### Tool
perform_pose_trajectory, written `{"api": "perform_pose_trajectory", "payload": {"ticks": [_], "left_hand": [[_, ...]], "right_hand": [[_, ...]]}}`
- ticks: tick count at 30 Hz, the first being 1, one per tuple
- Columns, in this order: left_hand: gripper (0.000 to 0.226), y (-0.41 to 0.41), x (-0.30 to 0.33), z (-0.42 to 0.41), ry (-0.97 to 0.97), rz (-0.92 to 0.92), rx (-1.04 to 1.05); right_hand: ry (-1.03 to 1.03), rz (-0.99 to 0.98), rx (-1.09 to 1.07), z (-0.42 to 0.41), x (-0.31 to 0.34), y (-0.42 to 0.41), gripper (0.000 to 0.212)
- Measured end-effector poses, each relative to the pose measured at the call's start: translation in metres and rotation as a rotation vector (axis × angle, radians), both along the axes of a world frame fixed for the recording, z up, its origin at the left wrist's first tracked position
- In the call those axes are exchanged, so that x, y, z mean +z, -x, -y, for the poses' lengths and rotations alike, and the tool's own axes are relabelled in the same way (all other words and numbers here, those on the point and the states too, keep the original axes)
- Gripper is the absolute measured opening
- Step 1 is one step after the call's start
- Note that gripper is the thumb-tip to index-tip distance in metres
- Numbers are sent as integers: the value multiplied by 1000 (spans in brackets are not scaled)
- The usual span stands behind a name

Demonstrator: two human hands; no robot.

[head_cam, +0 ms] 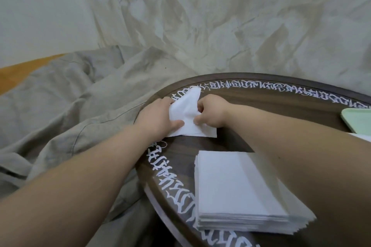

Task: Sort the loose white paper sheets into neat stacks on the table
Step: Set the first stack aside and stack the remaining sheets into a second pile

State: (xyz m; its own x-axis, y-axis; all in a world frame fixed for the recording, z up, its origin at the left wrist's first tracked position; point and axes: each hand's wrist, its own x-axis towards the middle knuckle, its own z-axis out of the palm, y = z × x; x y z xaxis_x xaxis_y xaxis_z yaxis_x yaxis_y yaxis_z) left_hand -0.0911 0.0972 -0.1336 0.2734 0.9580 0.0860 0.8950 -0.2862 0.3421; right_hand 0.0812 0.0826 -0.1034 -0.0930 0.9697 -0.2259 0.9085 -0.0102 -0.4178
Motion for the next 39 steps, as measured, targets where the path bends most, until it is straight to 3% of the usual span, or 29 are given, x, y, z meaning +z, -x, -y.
{"api": "perform_pose_trajectory", "payload": {"ticks": [4, 9, 11, 13, 17, 21, 26, 30, 39], "left_hand": [[68, 8, 19, 14, -31, 163, 17], [45, 12, 65, 48, -85, 438, 103], [42, 7, 82, 68, -21, 584, 123], [35, 3, 95, 93, 159, 843, 87], [22, -17, 117, 155, 591, 1239, -39], [14, -35, 121, 202, 649, 1450, -46], [24, -45, 110, 240, 657, 1467, -44], [21, -51, 100, 264, 649, 1415, -33], [16, -52, 90, 282, 591, 1467, 56]], "right_hand": [[-137, -322, -185, 24, 20, -18, 10], [-206, -763, -340, 74, 62, -33, 4], [-201, -897, -361, 98, 77, -37, 6], [-187, -1030, -368, 123, 87, -39, 8], [-159, -1080, -331, 176, 95, -43, 12], [-166, -1026, -306, 225, 92, -42, 9], [-305, -1183, -442, 265, 88, -47, 24], [-402, -1122, -506, 286, 82, -49, 12], [-433, -1031, -493, 306, 48, -43, 12]]}}
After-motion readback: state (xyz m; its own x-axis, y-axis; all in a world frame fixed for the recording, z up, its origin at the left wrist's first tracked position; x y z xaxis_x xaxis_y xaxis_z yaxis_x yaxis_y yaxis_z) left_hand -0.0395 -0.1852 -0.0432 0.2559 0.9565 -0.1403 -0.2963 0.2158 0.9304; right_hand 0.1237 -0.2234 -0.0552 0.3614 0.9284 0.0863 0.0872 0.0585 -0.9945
